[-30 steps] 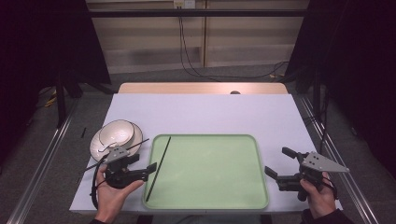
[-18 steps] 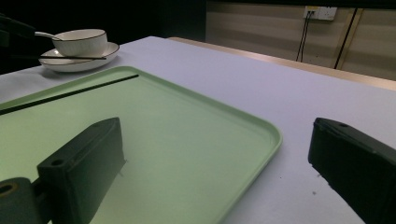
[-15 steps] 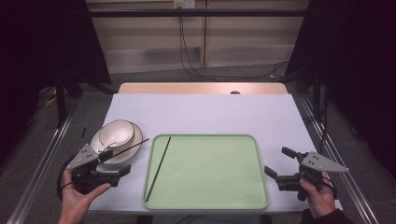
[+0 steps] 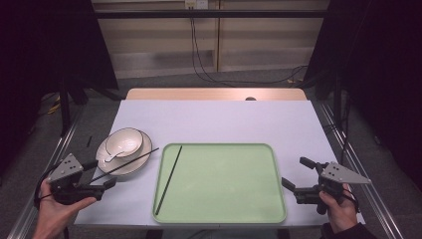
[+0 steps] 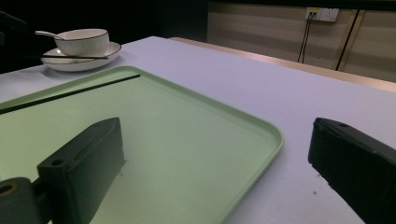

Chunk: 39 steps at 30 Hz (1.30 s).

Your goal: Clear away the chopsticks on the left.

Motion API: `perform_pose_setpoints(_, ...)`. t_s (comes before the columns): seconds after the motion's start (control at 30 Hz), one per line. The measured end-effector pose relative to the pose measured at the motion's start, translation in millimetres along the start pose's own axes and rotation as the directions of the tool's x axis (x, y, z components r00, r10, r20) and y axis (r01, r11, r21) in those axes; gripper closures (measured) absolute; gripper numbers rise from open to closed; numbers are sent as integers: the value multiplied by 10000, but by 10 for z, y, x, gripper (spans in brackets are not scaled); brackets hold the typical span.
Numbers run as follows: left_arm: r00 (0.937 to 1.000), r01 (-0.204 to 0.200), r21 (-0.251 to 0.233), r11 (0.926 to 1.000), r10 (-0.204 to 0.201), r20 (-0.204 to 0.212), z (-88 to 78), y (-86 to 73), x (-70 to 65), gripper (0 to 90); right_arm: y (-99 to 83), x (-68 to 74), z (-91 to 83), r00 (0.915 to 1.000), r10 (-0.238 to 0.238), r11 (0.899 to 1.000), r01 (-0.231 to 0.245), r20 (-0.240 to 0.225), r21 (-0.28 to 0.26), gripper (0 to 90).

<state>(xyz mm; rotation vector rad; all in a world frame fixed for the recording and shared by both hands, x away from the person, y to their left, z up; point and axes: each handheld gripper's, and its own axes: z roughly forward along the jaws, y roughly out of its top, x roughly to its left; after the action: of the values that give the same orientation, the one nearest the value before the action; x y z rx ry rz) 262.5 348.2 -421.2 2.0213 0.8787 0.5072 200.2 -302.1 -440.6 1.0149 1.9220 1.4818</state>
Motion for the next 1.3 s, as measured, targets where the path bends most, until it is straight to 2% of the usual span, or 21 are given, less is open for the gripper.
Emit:
perform_pose_setpoints(0.03, 10000, 17, 145, 9999, -16, -49, 33, -38, 36, 100, 1, 3, 1, 10000, 27, 10000, -27, 18, 0, 30)
perform_pose_setpoints(0.1, 9999, 72, 220, 9997, -74, 75, 96, -92, 104, 177, 1, 0, 1, 10000, -30, 10000, 30, 24, -17, 30)
perform_pose_setpoints(0.17, 9999, 48, 361, 9993, -52, 108, 144, -117, 156, 201, 1, 0, 1, 10000, -10, 10000, 10, 4, -11, 30)
perform_pose_setpoints(0.2, 9999, -55, 500, 9987, 50, 88, 172, -122, 193, 218, 1, 0, 1, 10000, -25, 10000, 25, 14, -25, 30)
perform_pose_setpoints(0.3, 9997, -37, 730, 9973, 18, 257, 230, -118, 275, 270, 1, -2, 0, 10000, -55, 10000, 55, 4, -40, 31)
perform_pose_setpoints(0.47, 9994, -51, 768, 9970, 25, 345, 300, -94, 370, 368, 1, -3, 1, 10000, -55, 10000, 55, -11, -41, 30)
perform_pose_setpoints(0.63, 9989, -190, 1082, 9939, 142, 442, 386, -88, 382, 470, 3, -1, 0, 10000, -44, 10000, 44, -27, -88, 30)
perform_pose_setpoints(0.7, 9988, -73, 1034, 9946, 23, 488, 420, -100, 380, 529, 4, 0, -7, 10000, -37, 10000, 36, -23, -87, 29)
perform_pose_setpoints(0.77, 9985, -63, 961, 9954, 10, 551, 446, -116, 373, 535, 4, 1, -7, 9999, -136, 9998, 134, -95, -152, 23)
perform_pose_setpoints(0.83, 9980, -50, 1107, 9938, -21, 637, 496, -130, 354, 551, 5, 11, -9, 9999, -83, 9998, 82, -89, -174, 19)
perform_pose_setpoints(0.93, 9977, -140, 1161, 9931, 62, 673, 540, -123, 344, 604, 3, 13, -6, 9999, -135, 9997, 135, -7, -204, 16)
perform_pose_setpoints(0.97, 9975, -279, 1301, 9911, 192, 679, 548, -111, 346, 612, 3, 15, -9, 10000, -92, 9998, 92, -8, -192, 15)
perform_pose_setpoints(1.13, 9946, -360, 1495, 9881, 209, 1012, 565, -89, 338, 710, 2, 9, -8, 9999, -118, 9998, 117, -52, -180, 15)
perform_pose_setpoints(1.3, 9939, -265, 1582, 9870, 91, 1097, 563, -88, 344, 755, 2, 8, -9, 9999, -117, 9998, 116, -40, -176, 15)
